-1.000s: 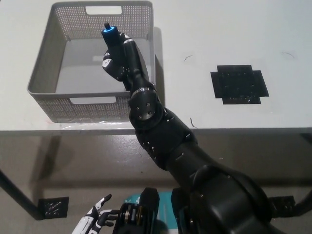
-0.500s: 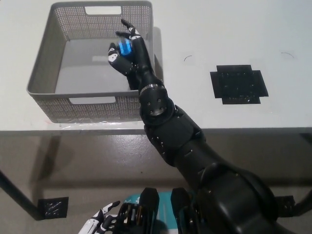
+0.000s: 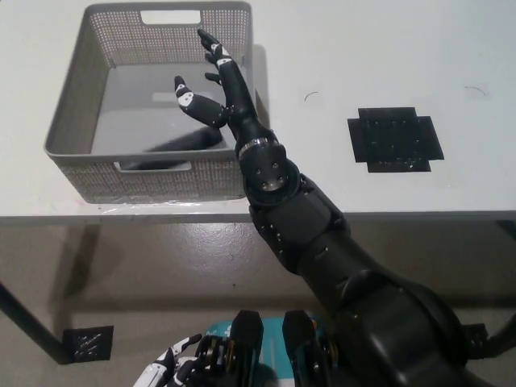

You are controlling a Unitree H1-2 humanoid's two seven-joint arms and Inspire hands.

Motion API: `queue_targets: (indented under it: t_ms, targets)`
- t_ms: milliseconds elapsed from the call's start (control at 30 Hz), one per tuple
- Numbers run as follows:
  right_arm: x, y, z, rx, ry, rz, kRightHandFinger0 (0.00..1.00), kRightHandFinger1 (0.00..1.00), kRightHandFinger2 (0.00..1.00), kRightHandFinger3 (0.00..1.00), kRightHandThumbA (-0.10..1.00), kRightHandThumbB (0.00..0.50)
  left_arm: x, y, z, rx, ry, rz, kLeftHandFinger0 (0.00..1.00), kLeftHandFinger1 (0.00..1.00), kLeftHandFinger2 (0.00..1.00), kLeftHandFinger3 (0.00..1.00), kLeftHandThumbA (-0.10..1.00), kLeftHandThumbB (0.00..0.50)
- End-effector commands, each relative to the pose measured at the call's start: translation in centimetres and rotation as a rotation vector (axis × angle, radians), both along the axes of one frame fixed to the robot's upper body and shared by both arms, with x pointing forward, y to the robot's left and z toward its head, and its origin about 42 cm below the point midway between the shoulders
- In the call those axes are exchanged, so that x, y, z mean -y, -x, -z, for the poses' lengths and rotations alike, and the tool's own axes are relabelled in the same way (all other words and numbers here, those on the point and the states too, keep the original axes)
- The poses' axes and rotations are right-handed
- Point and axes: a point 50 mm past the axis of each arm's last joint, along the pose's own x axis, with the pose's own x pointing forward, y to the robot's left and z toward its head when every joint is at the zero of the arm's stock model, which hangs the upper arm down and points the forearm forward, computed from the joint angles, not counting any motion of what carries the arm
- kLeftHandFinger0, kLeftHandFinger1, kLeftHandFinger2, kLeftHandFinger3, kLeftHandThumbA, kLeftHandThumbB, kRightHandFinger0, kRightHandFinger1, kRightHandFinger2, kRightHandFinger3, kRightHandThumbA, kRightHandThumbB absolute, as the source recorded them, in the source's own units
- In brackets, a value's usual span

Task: Use the right hand to pick up a electric screw driver and put it into a container on the left side

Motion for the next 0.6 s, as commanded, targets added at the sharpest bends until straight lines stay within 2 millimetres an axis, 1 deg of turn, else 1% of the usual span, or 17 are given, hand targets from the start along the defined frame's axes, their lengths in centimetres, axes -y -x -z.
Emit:
queue_targets:
  t_ms: [0, 33, 67, 100, 133, 167, 200, 233, 300, 333, 367, 400, 433, 467, 500, 567]
  targets:
    - [-0.1, -0.4, -5.5, 0.184, -0.074, -0.025, 0.96, 1.00, 1.00, 1.00, 0.69, 0.190, -0.2, -0.6, -1.0, 0.053, -0.011, 0.026, 0.69, 0.67, 0.72, 0.92, 0.93, 0.100]
    - [0.3, -0.4, -6.2, 0.224, -0.067, -0.017, 0.97, 1.00, 1.00, 1.00, 0.72, 0.184, -0.2, -0.6, -1.0, 0.059, -0.013, 0.028, 0.69, 0.67, 0.72, 0.91, 0.93, 0.106]
    - [0.7, -0.5, -7.0, 0.245, -0.056, -0.008, 0.97, 1.00, 1.00, 1.00, 0.79, 0.207, -0.2, -0.6, -1.0, 0.061, -0.014, 0.029, 0.68, 0.67, 0.72, 0.92, 0.94, 0.105]
    - [1.5, -0.6, -8.4, 0.283, -0.066, -0.009, 1.00, 1.00, 1.00, 1.00, 0.80, 0.215, -0.2, -0.6, -0.9, 0.068, -0.019, 0.033, 0.68, 0.67, 0.72, 0.93, 0.95, 0.099]
    - [1.7, -0.6, -8.7, 0.293, -0.071, -0.009, 1.00, 1.00, 1.00, 1.00, 0.79, 0.214, -0.3, -0.6, -1.0, 0.072, -0.023, 0.034, 0.68, 0.67, 0.72, 0.94, 0.95, 0.086]
    - [2.5, -0.6, -10.0, 0.323, -0.092, -0.011, 1.00, 1.00, 1.00, 1.00, 0.79, 0.223, -0.5, -0.7, -1.1, 0.082, -0.034, 0.040, 0.68, 0.67, 0.73, 0.95, 0.95, 0.063]
    - [3.2, -0.6, -10.7, 0.339, -0.109, -0.008, 1.00, 1.00, 1.00, 1.00, 0.79, 0.229, -0.5, -0.7, -1.2, 0.084, -0.039, 0.044, 0.69, 0.68, 0.74, 0.97, 0.96, 0.052]
    - [4.0, -0.5, -11.9, 0.368, -0.120, -0.001, 1.00, 1.00, 1.00, 1.00, 0.81, 0.241, -0.5, -0.7, -1.2, 0.083, -0.037, 0.042, 0.69, 0.68, 0.75, 0.98, 0.94, 0.044]
    - [5.4, 0.0, -13.6, 0.422, -0.117, 0.017, 1.00, 1.00, 1.00, 1.00, 0.83, 0.239, -0.6, -0.7, -1.1, 0.075, -0.031, 0.037, 0.70, 0.68, 0.76, 0.99, 0.93, 0.034]
    - [6.7, 0.6, -14.8, 0.457, -0.131, 0.025, 1.00, 1.00, 1.00, 1.00, 0.82, 0.232, -0.8, -0.7, -1.0, 0.074, -0.030, 0.034, 0.70, 0.69, 0.77, 1.00, 0.92, 0.026]
    - [7.3, 0.9, -15.2, 0.474, -0.142, 0.026, 1.00, 1.00, 1.00, 1.00, 0.81, 0.238, -1.0, -0.6, -1.0, 0.073, -0.035, 0.034, 0.70, 0.70, 0.77, 1.00, 0.91, 0.016]
    - [8.6, 1.6, -16.0, 0.509, -0.157, 0.030, 1.00, 1.00, 1.00, 1.00, 0.81, 0.240, -1.1, -0.5, -0.9, 0.070, -0.037, 0.034, 0.71, 0.71, 0.79, 1.00, 0.92, 0.025]
    - [8.7, 1.7, -16.0, 0.508, -0.158, 0.030, 1.00, 1.00, 1.00, 1.00, 0.81, 0.240, -1.2, -0.5, -0.8, 0.068, -0.037, 0.033, 0.72, 0.72, 0.79, 1.00, 0.92, 0.026]
    - [10.0, 2.6, -16.4, 0.534, -0.165, 0.042, 1.00, 1.00, 1.00, 1.00, 0.80, 0.233, -1.1, -0.2, -0.7, 0.058, -0.045, 0.033, 0.72, 0.73, 0.80, 1.00, 0.93, 0.031]
    - [10.6, 3.0, -16.4, 0.543, -0.170, 0.049, 1.00, 1.00, 1.00, 1.00, 0.80, 0.232, -1.1, 0.0, -0.6, 0.054, -0.048, 0.032, 0.72, 0.73, 0.81, 1.00, 0.93, 0.031]
    - [11.8, 3.8, -16.3, 0.559, -0.166, 0.064, 1.00, 1.00, 1.00, 1.00, 0.78, 0.212, -0.9, 0.4, -0.2, 0.044, -0.053, 0.034, 0.72, 0.73, 0.81, 1.00, 0.94, 0.023]
